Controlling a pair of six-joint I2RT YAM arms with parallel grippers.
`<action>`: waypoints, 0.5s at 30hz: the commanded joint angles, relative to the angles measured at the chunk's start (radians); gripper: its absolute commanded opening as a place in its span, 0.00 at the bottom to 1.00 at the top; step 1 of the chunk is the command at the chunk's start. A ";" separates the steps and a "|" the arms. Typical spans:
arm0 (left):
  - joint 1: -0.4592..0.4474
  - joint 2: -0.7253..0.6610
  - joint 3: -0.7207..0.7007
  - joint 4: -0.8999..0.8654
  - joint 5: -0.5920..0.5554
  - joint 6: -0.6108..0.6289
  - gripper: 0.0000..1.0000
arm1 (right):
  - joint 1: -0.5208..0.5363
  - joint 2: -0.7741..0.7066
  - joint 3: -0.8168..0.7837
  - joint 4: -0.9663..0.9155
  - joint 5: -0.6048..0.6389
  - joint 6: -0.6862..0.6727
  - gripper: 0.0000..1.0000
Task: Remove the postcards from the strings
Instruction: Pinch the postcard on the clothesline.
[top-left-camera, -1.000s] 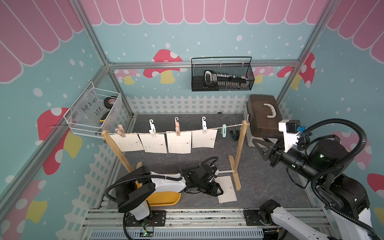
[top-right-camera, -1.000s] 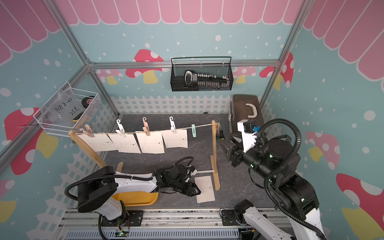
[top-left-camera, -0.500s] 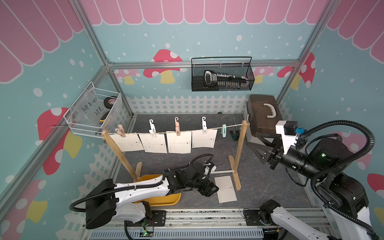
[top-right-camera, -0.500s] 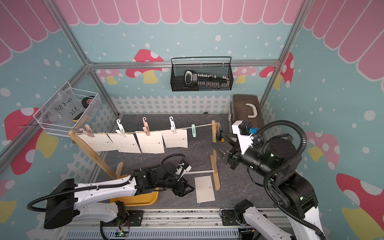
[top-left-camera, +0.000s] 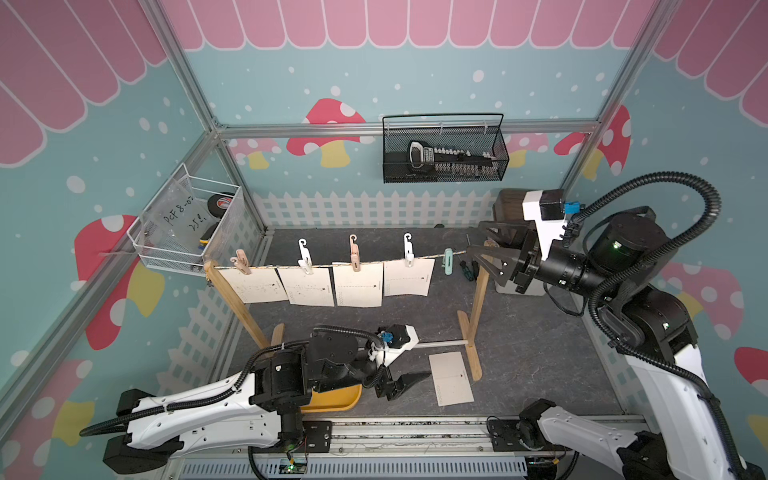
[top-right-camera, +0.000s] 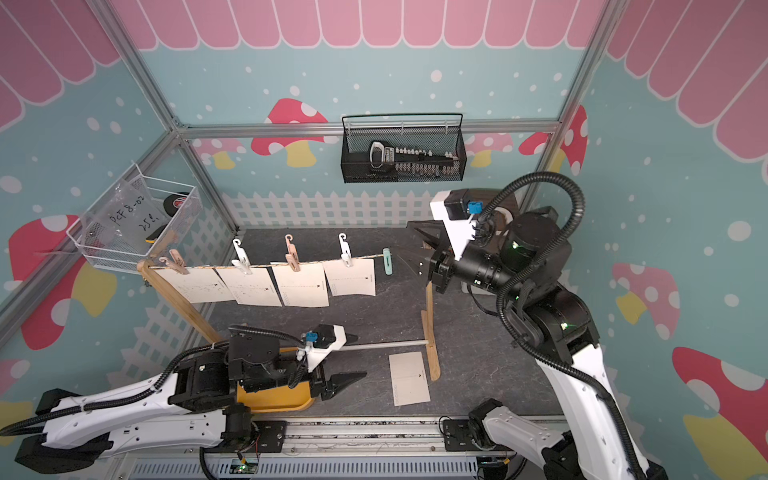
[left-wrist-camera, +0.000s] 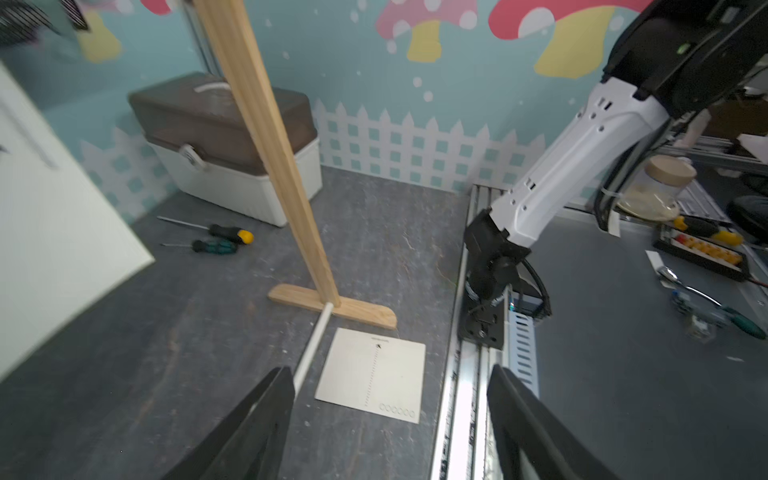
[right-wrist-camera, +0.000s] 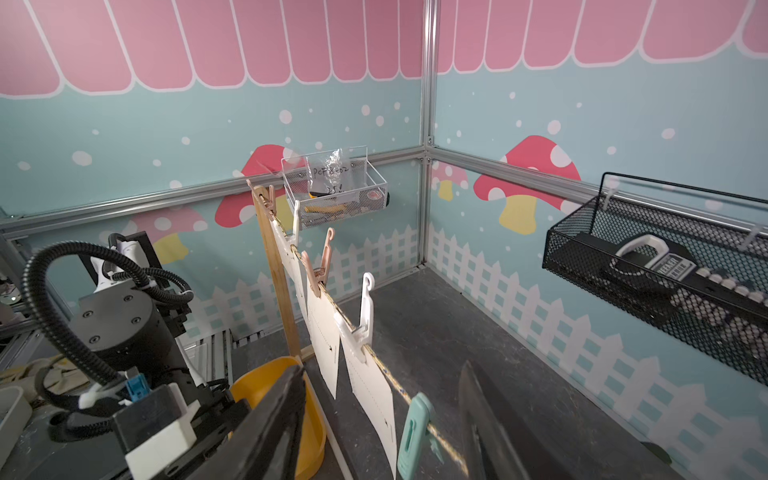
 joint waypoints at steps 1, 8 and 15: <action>0.052 0.020 0.058 -0.098 -0.109 0.076 0.79 | -0.005 0.052 0.065 0.041 -0.115 -0.074 0.59; 0.267 0.052 0.095 -0.035 0.048 0.009 0.79 | -0.001 0.172 0.151 0.029 -0.190 -0.127 0.58; 0.413 0.064 0.089 0.038 0.127 -0.013 0.79 | 0.009 0.256 0.196 -0.048 -0.193 -0.234 0.58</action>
